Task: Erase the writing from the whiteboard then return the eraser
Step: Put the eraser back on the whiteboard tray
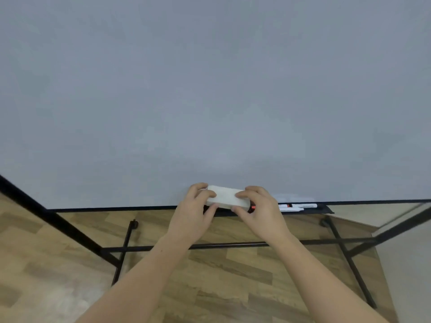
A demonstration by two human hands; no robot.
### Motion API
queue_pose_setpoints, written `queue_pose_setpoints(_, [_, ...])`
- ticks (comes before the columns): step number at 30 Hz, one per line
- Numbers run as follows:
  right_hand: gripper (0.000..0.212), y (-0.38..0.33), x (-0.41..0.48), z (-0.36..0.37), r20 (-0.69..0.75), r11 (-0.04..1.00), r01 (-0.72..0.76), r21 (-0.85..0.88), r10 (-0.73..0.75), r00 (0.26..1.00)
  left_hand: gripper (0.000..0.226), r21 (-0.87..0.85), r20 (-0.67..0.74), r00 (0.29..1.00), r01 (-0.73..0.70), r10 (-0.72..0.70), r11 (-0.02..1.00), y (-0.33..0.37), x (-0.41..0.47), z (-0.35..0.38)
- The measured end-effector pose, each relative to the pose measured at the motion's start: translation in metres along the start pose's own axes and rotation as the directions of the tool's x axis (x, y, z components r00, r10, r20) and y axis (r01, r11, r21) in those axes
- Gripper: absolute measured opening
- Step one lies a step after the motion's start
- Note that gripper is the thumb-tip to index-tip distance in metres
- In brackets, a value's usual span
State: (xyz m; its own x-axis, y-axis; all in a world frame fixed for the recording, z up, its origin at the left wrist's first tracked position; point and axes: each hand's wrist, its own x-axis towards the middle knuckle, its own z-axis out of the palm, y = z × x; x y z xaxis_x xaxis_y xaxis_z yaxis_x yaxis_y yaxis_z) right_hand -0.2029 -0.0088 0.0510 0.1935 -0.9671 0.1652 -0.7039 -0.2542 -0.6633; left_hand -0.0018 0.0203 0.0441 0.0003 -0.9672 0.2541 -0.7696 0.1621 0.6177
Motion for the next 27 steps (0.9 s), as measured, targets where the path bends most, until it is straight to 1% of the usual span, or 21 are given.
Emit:
queue_pose_setpoints(4, [0.029,0.028,0.003,0.032,0.055,0.997,-0.065,-0.032,0.067,0.996,0.028,-0.047,0.033,0.987,0.160,-0.158,0.986,-0.019,-0.005,0.036])
queue_pose_setpoints(8, [0.029,0.046,0.007,0.054,0.123,0.992,-0.090,-0.091,0.101,0.987,0.026,-0.046,0.052,0.970,0.238,-0.236,0.970,-0.033,-0.004,0.061])
queue_pose_setpoints(13, [0.025,0.062,0.014,0.073,0.125,0.986,-0.105,-0.128,0.121,0.985,0.022,-0.012,0.061,0.958,0.280,-0.279,0.960,-0.047,0.002,0.085])
queue_pose_setpoints(17, [0.023,0.070,0.019,0.081,0.126,0.982,-0.087,-0.167,0.108,0.986,0.021,-0.001,0.063,0.953,0.296,-0.295,0.955,-0.054,0.005,0.096])
queue_pose_setpoints(24, [0.019,0.076,0.024,0.083,0.134,0.965,0.018,-0.263,0.018,0.991,0.022,0.012,0.087,0.950,0.301,-0.301,0.954,-0.059,0.007,0.101])
queue_pose_setpoints(27, [0.028,0.067,0.029,0.080,0.153,0.943,0.057,-0.327,-0.007,0.988,0.025,0.016,0.111,0.946,0.304,-0.303,0.953,-0.056,0.007,0.094])
